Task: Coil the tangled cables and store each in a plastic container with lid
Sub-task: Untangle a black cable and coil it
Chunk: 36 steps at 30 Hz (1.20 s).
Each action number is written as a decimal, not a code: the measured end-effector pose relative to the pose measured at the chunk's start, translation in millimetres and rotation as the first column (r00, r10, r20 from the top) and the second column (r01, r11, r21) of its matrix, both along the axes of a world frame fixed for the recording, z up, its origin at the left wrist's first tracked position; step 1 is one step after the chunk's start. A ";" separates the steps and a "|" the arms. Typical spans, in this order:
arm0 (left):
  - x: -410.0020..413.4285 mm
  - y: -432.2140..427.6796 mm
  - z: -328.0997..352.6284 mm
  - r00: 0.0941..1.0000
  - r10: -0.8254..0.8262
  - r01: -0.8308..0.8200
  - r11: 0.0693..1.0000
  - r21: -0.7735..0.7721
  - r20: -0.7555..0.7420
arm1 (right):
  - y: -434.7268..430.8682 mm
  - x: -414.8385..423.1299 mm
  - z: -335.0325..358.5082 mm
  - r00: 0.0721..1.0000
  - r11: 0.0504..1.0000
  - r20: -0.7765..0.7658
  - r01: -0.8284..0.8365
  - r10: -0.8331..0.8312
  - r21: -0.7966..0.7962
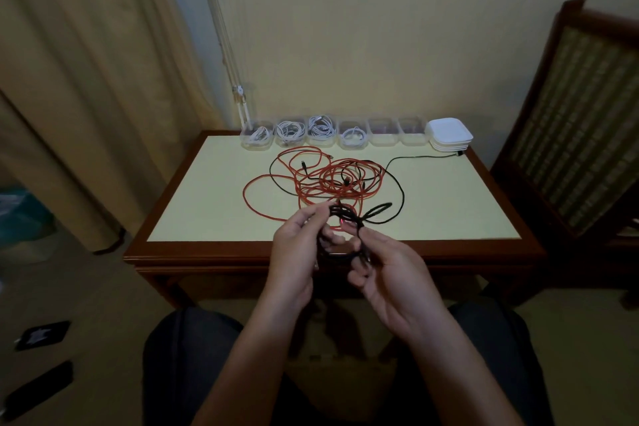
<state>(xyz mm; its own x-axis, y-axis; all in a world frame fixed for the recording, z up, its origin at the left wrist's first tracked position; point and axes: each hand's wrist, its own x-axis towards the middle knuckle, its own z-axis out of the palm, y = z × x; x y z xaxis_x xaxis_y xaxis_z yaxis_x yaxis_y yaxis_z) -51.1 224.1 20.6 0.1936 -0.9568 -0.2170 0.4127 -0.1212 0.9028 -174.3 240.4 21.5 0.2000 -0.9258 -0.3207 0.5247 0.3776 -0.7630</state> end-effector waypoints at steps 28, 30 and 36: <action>33.9 -9.0 26.5 0.899 -0.028 0.026 1.000 -0.011 -0.437 | -8.2 -79.2 -18.1 0.491 0.863 -0.773 -0.079 -0.402 -0.499; 33.0 -7.4 28.4 0.869 -0.046 0.048 0.999 -0.008 -0.492 | -9.3 -84.0 -13.8 0.426 0.840 -0.769 -0.039 -0.476 -0.541; 14.8 -6.6 37.0 0.813 -0.051 0.066 0.998 0.006 -0.580 | -12.9 -75.3 -16.5 0.176 0.777 -0.763 0.018 -0.622 -0.630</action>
<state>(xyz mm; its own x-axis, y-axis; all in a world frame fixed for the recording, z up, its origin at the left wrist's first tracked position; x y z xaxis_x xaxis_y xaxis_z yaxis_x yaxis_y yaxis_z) -36.3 217.5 57.5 -0.0317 -0.9551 -0.2945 0.8496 -0.1809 0.4954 -249.6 227.5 5.0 -0.2973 -0.8747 0.3829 -0.6518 -0.1071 -0.7508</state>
